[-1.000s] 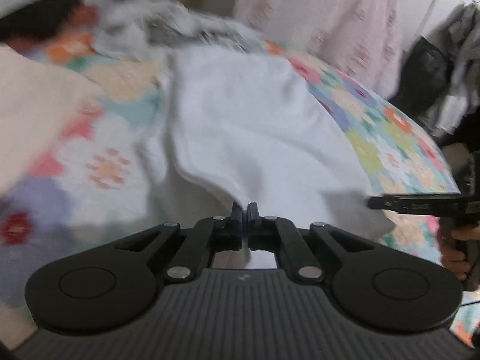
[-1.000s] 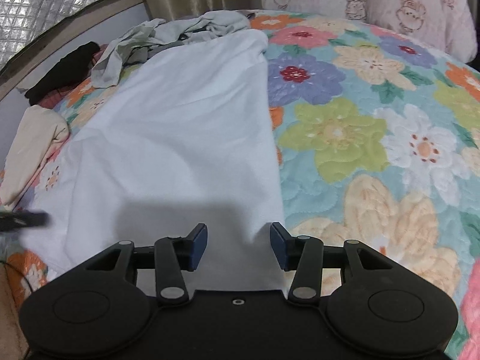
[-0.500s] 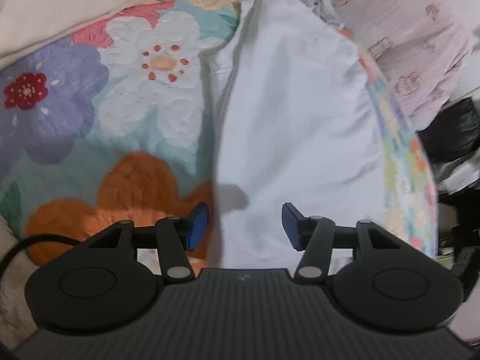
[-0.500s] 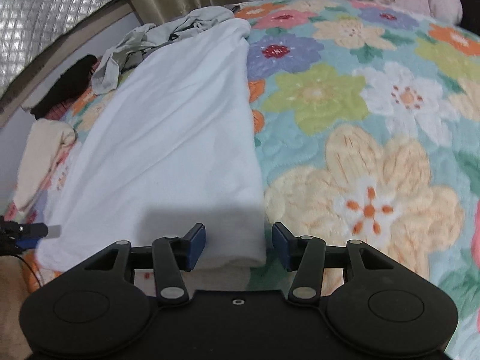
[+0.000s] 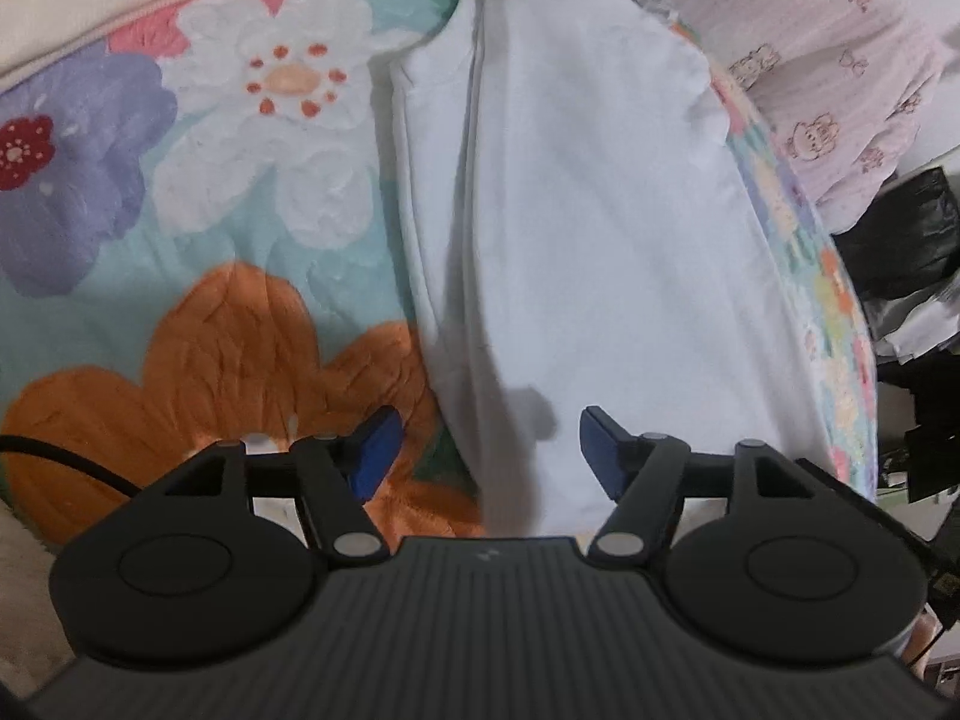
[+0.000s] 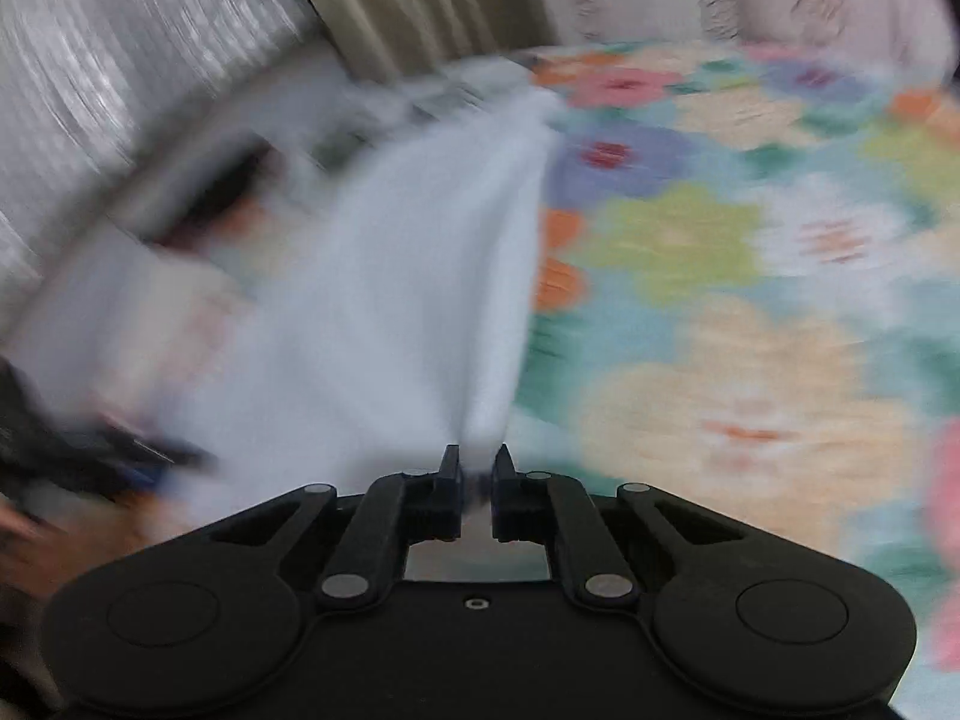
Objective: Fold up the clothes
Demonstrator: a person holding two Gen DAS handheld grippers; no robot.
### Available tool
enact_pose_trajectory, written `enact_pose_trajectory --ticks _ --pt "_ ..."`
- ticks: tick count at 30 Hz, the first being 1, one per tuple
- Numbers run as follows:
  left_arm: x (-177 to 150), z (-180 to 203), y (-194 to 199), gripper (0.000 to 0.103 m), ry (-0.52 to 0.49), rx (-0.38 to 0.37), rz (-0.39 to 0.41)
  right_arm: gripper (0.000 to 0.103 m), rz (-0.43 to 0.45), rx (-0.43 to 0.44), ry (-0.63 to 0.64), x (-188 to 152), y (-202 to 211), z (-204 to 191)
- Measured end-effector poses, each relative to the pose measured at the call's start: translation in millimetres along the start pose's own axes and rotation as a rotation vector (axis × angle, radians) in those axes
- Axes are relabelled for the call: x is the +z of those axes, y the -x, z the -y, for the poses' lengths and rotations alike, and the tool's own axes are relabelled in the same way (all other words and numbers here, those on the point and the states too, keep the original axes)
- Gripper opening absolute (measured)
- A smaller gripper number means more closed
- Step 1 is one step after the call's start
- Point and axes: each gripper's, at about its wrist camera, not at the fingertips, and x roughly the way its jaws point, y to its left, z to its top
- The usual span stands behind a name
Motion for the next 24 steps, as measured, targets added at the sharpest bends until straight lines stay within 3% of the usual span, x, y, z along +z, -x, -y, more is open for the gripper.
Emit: enact_pose_trajectory --ticks 5,9,11,14,15,16,17,18,19,20,21,22,24 --pt "1 7 -6 0.073 -0.034 0.005 -0.005 0.014 -0.004 0.052 -0.111 -12 -15 13" --pt "3 5 -15 0.083 0.012 0.005 -0.01 0.037 0.014 0.097 -0.18 -14 -11 26" --pt "4 7 -19 0.096 0.039 -0.003 -0.008 0.045 0.048 0.099 -0.226 -17 -10 38" --pt "3 15 -24 0.095 0.015 0.01 0.011 0.062 0.068 0.154 -0.275 -20 -25 55" --pt "3 18 -24 0.091 -0.006 0.01 0.019 0.065 0.067 0.186 -0.285 -21 -34 61" --pt "2 20 -25 0.075 -0.027 0.009 0.026 0.065 0.051 0.196 -0.293 -20 -45 62" --pt "2 23 -26 0.045 -0.048 0.008 0.034 0.067 0.054 0.216 -0.279 -18 -52 60" --pt "2 22 -26 0.034 -0.048 -0.012 0.026 0.065 0.055 0.246 -0.261 -16 -55 56" --pt "2 19 -26 0.017 -0.027 -0.033 0.023 0.051 0.052 0.279 -0.244 -14 -58 52" --pt "2 17 -25 0.009 -0.014 -0.047 0.033 0.04 0.03 0.311 -0.238 -11 -63 47" --pt "1 15 -24 0.009 -0.001 -0.059 0.044 0.022 0.028 0.312 -0.217 -11 -64 43" --pt "0 17 -21 0.008 -0.01 -0.057 0.06 0.016 0.036 0.301 -0.19 -10 -62 38" --pt "-3 22 -11 0.008 -0.044 -0.045 0.096 0.013 0.055 0.289 -0.148 -9 -54 32"
